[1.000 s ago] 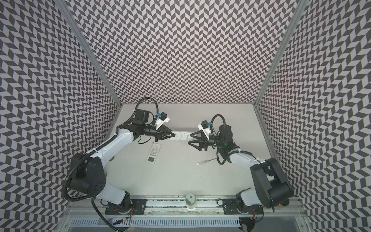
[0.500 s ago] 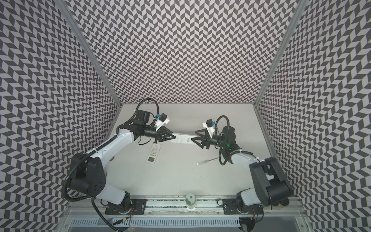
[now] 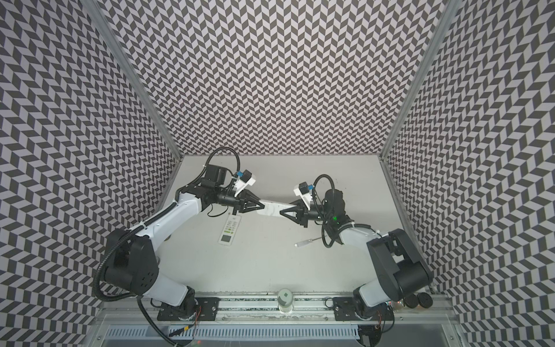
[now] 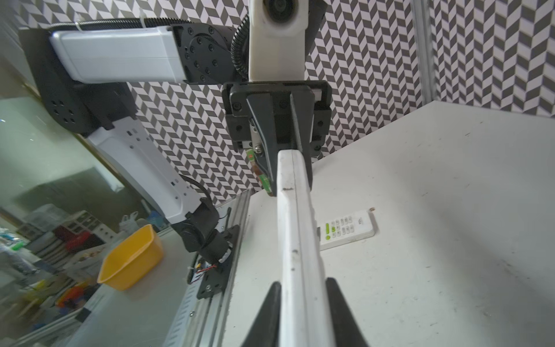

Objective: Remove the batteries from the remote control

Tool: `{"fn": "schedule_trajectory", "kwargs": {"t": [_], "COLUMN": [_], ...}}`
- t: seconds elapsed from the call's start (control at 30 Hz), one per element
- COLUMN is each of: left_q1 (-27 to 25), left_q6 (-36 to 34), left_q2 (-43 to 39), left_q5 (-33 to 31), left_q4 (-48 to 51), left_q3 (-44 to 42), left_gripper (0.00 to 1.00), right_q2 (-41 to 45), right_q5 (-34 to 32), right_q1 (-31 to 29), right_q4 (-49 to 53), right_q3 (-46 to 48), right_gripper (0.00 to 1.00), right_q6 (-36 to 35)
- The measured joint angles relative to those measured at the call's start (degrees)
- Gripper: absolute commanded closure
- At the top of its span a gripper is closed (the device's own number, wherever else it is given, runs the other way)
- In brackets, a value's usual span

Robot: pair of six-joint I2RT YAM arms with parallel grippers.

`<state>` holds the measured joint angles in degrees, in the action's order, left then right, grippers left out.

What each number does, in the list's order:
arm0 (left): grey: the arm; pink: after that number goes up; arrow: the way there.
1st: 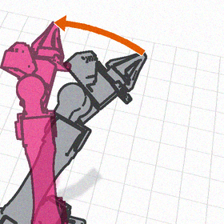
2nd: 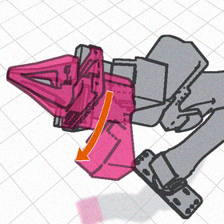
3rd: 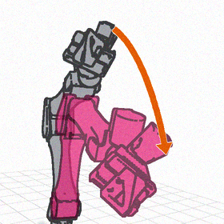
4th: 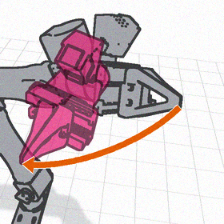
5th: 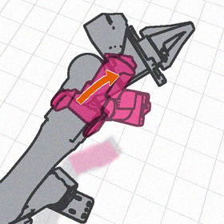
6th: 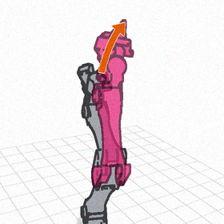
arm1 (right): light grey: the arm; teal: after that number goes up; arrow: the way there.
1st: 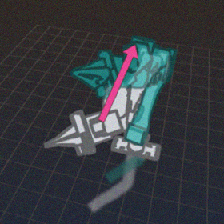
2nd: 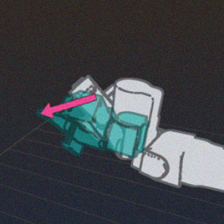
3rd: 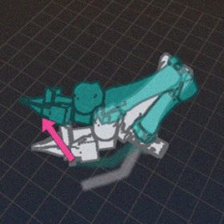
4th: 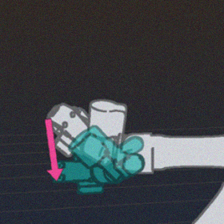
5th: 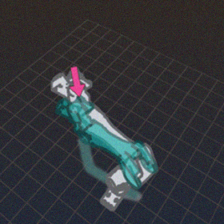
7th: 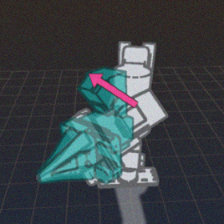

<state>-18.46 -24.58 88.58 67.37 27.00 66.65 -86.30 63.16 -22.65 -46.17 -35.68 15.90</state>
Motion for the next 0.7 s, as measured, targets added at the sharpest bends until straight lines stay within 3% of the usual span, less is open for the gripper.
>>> {"fn": "schedule_trajectory", "kwargs": {"t": [0.13, 0.23, 0.43, 0.7], "left_q1": [0.1, 1.3, 3.1, 0.3], "left_q6": [0.5, 1.0, 5.2, 11.3], "left_q2": [-0.4, -1.4, -3.1, -3.4], "left_q5": [-0.9, -1.6, -4.3, -6.2], "left_q4": [-0.1, -0.4, -4.3, -9.3], "left_q3": [0.0, 0.0, -1.2, -5.7], "left_gripper": [0.46, 0.3, 0.25, 0.25], "right_q2": [-0.3, -0.3, -0.3, -0.6], "right_q5": [0.6, 0.8, 0.5, -4.0], "right_q1": [-0.1, -0.1, -0.2, -1.0], "right_q4": [1.0, 1.1, 0.9, -0.6], "right_q3": [-0.8, -0.9, -0.9, -0.9], "right_gripper": [1.0, 1.0, 1.0, 1.0], "right_q6": [-0.5, -0.8, -0.3, 1.8]}}
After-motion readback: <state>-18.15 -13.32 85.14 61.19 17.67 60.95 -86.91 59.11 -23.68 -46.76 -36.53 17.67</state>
